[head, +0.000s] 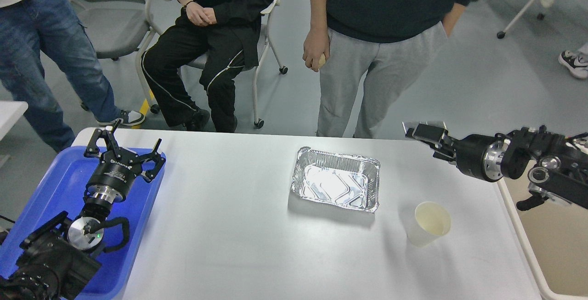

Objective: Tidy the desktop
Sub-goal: 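Move the right gripper toward the white paper cup on the table, then close the right gripper around the white paper cup's rim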

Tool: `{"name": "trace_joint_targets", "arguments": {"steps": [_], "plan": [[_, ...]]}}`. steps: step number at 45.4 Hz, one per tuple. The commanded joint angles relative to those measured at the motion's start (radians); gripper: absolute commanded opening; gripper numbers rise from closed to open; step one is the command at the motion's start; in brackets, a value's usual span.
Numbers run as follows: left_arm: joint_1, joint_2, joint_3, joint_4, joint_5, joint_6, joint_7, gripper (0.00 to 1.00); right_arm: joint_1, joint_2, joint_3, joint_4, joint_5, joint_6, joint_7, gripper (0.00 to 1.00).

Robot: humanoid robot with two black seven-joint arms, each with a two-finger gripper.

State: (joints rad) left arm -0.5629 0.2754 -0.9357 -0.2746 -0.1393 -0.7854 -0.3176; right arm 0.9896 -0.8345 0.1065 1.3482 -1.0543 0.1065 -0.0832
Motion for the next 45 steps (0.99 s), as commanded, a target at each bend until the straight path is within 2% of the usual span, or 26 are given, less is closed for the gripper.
{"name": "trace_joint_targets", "arguments": {"steps": [1, 6, 9, 26, 28, 30, 31, 33, 34, 37, 45], "plan": [[-0.002, -0.001, 0.0, 0.0, 0.001, 0.0, 0.002, 1.0, 0.185, -0.069, -0.402, 0.048, -0.395, 0.048, 0.003, 1.0], [-0.002, -0.001, 0.0, 0.0, 0.001, 0.0, 0.002, 1.0, 0.169, -0.064, -0.432, 0.042, -0.45, 0.045, 0.094, 1.0], [-0.002, -0.001, 0.0, 0.0, 0.001, 0.0, 0.002, 1.0, 0.146, -0.064, -0.432, 0.023, -0.452, 0.044, 0.117, 1.0], [-0.002, -0.001, 0.0, 0.0, 0.001, 0.0, 0.002, 1.0, 0.078, 0.029, -0.424, -0.064, -0.431, 0.041, 0.123, 0.98], [0.0, -0.001, 0.0, 0.0, 0.001, 0.0, 0.002, 1.0, 0.069, 0.054, -0.424, -0.092, -0.431, 0.039, 0.123, 0.91], [-0.002, -0.001, 0.0, 0.0, 0.001, 0.0, 0.002, 1.0, 0.058, 0.08, -0.424, -0.116, -0.432, 0.039, 0.122, 0.74], [-0.002, -0.001, 0.0, 0.0, 0.001, 0.0, 0.002, 1.0, 0.057, 0.089, -0.424, -0.124, -0.432, 0.039, 0.122, 0.58], [-0.002, -0.001, 0.0, 0.0, 0.001, 0.0, 0.002, 1.0, 0.06, 0.095, -0.427, -0.132, -0.429, 0.053, 0.115, 0.15], [-0.002, -0.001, 0.0, 0.0, 0.001, 0.0, 0.002, 1.0, 0.06, 0.094, -0.427, -0.133, -0.428, 0.055, 0.114, 0.07], [-0.002, -0.001, 0.0, 0.0, 0.001, 0.0, 0.002, 1.0, 0.064, 0.092, -0.424, -0.133, -0.421, 0.055, 0.115, 0.0], [-0.002, -0.001, 0.0, 0.0, 0.001, 0.0, 0.002, 1.0, 0.075, 0.091, -0.429, -0.133, -0.389, 0.07, 0.115, 0.0]]}}
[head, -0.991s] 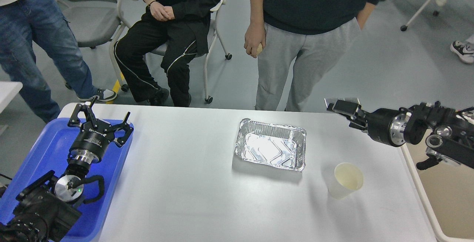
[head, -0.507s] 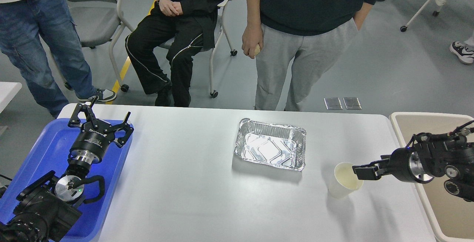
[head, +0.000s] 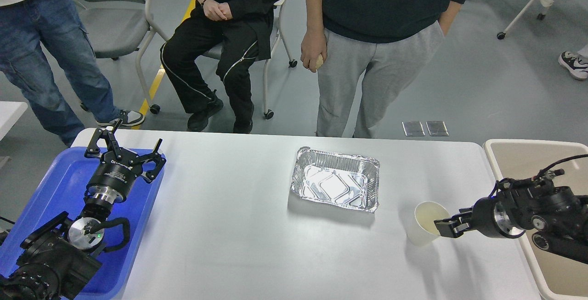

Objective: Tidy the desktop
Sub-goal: 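Close the right gripper around the white paper cup's rim, then lift the cup with the right gripper and carry it over the beige bin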

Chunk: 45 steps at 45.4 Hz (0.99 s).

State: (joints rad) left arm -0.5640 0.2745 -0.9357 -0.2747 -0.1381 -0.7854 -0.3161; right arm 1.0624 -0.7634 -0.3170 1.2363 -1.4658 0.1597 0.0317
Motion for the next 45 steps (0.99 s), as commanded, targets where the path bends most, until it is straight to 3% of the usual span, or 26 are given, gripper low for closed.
{"name": "trace_joint_targets", "arguments": {"steps": [1, 26, 33, 39, 45], "plan": [[0.001, 0.0, 0.0, 0.0, 0.0, 0.0, 0.0, 1.0, 0.002, 0.019, -0.007, -0.021, 0.022, 0.018, 0.001, 0.0], [0.001, 0.0, 0.0, 0.0, 0.0, 0.0, 0.0, 1.0, 0.04, 0.01, -0.004, -0.005, 0.033, 0.047, 0.011, 0.0], [0.0, 0.0, 0.0, 0.0, 0.0, 0.0, 0.0, 1.0, 0.232, -0.14, -0.004, 0.169, 0.172, 0.167, 0.01, 0.0], [0.0, 0.0, 0.0, 0.0, 0.0, 0.0, 0.0, 1.0, 0.49, -0.292, 0.013, 0.294, 0.266, 0.392, 0.011, 0.0], [0.001, 0.0, 0.0, 0.0, 0.0, 0.0, 0.0, 1.0, 0.675, -0.366, 0.061, 0.328, 0.317, 0.53, 0.013, 0.0]]}}
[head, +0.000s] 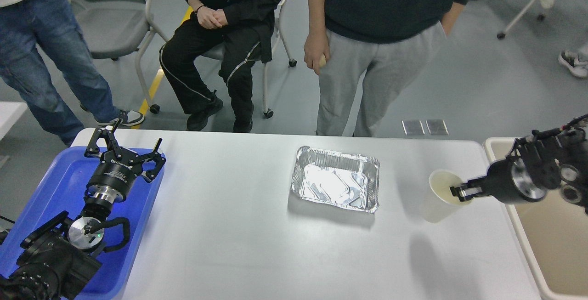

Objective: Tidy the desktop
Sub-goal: 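Lift the cup with the right gripper and carry it over the beige bin, then release the cup into the beige bin and withdraw the right gripper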

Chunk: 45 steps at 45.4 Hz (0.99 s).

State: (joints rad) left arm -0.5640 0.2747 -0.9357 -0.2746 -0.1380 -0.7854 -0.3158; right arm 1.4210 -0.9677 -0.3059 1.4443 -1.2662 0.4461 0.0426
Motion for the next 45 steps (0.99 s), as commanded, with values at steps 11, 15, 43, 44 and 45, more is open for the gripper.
{"name": "trace_joint_targets", "arguments": {"steps": [11, 15, 43, 44, 45], "plan": [[0.0, 0.0, 0.0, 0.0, 0.0, 0.0, 0.0, 1.0, 0.297, -0.253, 0.048, 0.091, 0.14, 0.182, -0.001, 0.0], [0.0, 0.0, 0.0, 0.0, 0.0, 0.0, 0.0, 1.0, 0.165, -0.319, 0.06, 0.042, 0.163, 0.005, 0.0, 0.0], [0.001, 0.0, 0.0, 0.0, 0.0, 0.0, 0.0, 1.0, -0.775, 0.177, 0.29, -0.849, 1.683, -0.672, 0.086, 0.0], [0.001, 0.0, 0.0, 0.0, 0.0, 0.0, 0.0, 1.0, -0.819, 0.245, 0.345, -0.955, 1.68, -0.67, 0.086, 0.0], [0.001, 0.0, 0.0, 0.0, 0.0, 0.0, 0.0, 1.0, -0.835, 0.282, 0.373, -1.019, 1.679, -0.665, 0.086, 0.0]]}}
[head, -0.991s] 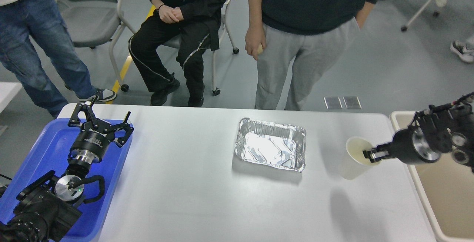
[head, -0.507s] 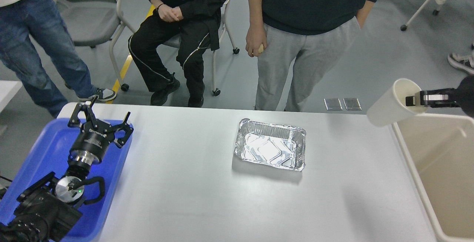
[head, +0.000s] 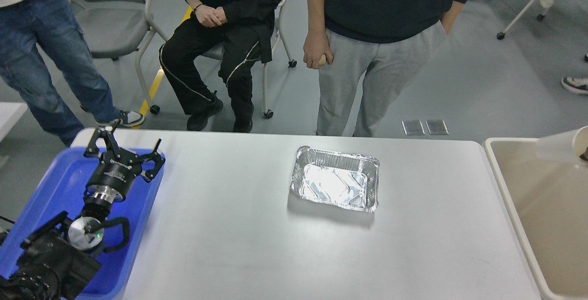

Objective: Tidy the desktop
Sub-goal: 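Release the cup into the beige bin and withdraw the right gripper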

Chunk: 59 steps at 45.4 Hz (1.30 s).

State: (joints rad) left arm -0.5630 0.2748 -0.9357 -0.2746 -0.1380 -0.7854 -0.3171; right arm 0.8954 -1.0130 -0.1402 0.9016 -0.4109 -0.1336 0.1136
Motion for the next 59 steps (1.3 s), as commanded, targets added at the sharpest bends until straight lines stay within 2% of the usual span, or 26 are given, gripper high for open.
{"name": "trace_joint_targets", "arguments": {"steps": [1, 5, 8, 32, 33, 34, 35, 55, 59], "plan": [[0.0, 0.0, 0.0, 0.0, 0.0, 0.0, 0.001, 1.0, -0.322, 0.368, 0.231, -0.545, 0.822, -0.081, 0.015, 0.0], [0.0, 0.001, 0.0, 0.0, 0.0, 0.0, 0.001, 1.0, -0.336, 0.523, 0.294, -0.803, 0.813, -0.054, 0.014, 0.0], [0.0, 0.0, 0.0, 0.0, 0.0, 0.0, 0.001, 1.0, -0.334, 0.594, 0.303, -0.912, 0.807, -0.034, 0.014, 0.0], [-0.001, 0.001, 0.0, 0.0, -0.002, 0.0, 0.0, 1.0, -0.334, 0.617, 0.292, -0.923, 0.761, -0.044, 0.0, 0.0], [-0.001, 0.001, 0.0, 0.0, -0.002, 0.0, 0.0, 1.0, -0.332, 0.617, 0.292, -0.923, 0.761, -0.041, -0.002, 0.17], [-0.001, 0.001, 0.0, 0.0, -0.002, 0.0, 0.0, 1.0, -0.332, 0.617, 0.295, -0.923, 0.761, -0.041, -0.002, 0.54], [0.0, 0.001, 0.0, 0.0, -0.002, 0.0, 0.0, 1.0, -0.332, 0.617, 0.298, -0.923, 0.761, -0.041, -0.002, 0.99], [-0.001, 0.001, 0.0, 0.0, -0.005, 0.0, -0.002, 1.0, -0.331, 0.617, 0.306, -0.925, 0.738, -0.032, 0.004, 1.0], [-0.001, 0.001, 0.0, 0.0, -0.005, 0.0, -0.002, 1.0, -0.319, 0.539, 0.378, -0.813, 0.738, 0.002, 0.014, 1.0]]}}
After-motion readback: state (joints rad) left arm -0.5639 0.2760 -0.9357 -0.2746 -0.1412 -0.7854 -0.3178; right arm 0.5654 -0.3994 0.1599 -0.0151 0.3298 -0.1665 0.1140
